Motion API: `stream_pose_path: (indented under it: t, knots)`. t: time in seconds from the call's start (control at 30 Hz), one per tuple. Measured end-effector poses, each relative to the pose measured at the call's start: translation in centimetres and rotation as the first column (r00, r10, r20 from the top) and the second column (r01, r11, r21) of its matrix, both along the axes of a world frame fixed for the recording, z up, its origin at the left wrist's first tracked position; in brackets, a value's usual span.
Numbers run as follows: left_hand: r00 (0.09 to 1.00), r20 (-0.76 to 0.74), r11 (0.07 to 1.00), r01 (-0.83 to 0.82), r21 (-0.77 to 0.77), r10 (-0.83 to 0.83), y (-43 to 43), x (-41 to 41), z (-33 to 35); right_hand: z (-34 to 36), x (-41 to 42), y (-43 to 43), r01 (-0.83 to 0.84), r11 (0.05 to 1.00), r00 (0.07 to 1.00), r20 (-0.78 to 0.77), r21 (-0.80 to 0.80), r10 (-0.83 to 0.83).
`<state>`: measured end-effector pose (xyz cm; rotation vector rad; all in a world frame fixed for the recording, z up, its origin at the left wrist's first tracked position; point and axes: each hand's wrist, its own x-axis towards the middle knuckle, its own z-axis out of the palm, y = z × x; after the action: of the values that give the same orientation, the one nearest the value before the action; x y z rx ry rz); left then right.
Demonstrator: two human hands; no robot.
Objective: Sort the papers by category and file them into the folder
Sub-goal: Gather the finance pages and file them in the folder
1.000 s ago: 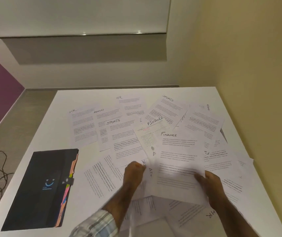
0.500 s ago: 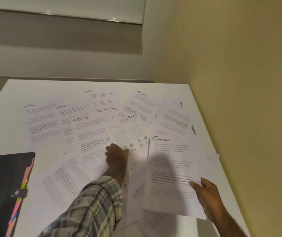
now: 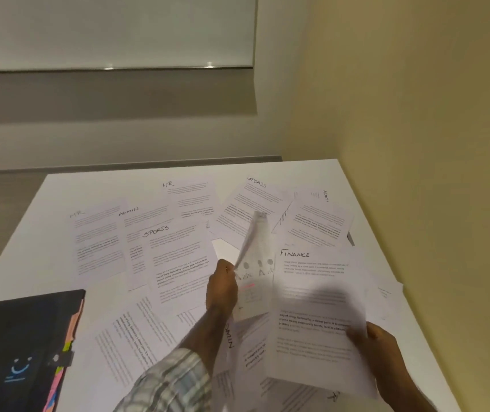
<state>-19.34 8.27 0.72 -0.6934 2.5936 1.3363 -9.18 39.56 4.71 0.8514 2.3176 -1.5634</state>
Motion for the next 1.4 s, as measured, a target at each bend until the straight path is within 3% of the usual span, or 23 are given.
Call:
stream_pose_path:
  t: [0.1,0.23,0.37,0.53,0.7,0.8,1.07,1.23,1.4]
  knots:
    - [0.995,-0.092,0.977,-0.023,0.213,0.043,-0.5,1.8,1.4,1.1,-1.6,-2.0,-0.047,0.998,0.998,-0.032,-0.034,0.046]
    - [0.998,-0.014,0.891,-0.052,0.451,0.066,-1.8,4.8,2.7,2.7,-3.4,-4.9,-0.119,0.988,0.987,-0.122,-0.102,0.107]
    - [0.999,0.019,0.807,-0.048,0.589,0.046,-2.9,7.7,4.3,4.1,-4.5,-7.0,-0.138,0.983,0.973,-0.204,-0.123,0.111]
    - [0.995,0.084,0.810,-0.002,0.586,-0.057,-4.5,10.0,6.3,3.9,-4.8,-9.7,-0.105,0.957,0.980,-0.192,-0.271,0.053]
    - [0.995,0.101,0.762,-0.065,0.644,-0.001,-6.3,10.9,8.1,4.0,-4.5,-11.4,-0.256,0.924,0.962,-0.165,-0.285,0.216]
    - [0.997,0.070,0.816,-0.004,0.578,-0.044,-6.8,11.2,7.9,4.6,-4.1,-12.2,-0.318,0.897,0.947,-0.149,-0.308,0.284]
    - [0.995,-0.094,0.897,0.071,0.435,-0.033,-5.4,12.7,9.2,4.8,-3.2,-13.6,-0.345,0.874,0.934,-0.219,-0.342,0.283]
    - [0.972,-0.228,0.858,0.075,0.509,0.050,-4.7,13.5,9.9,6.8,-2.7,-13.7,-0.324,0.873,0.922,-0.326,-0.364,0.207]
    - [0.964,-0.241,0.836,0.041,0.547,0.111,-4.9,13.8,9.1,7.0,-2.0,-12.8,-0.330,0.877,0.910,-0.366,-0.350,0.196]
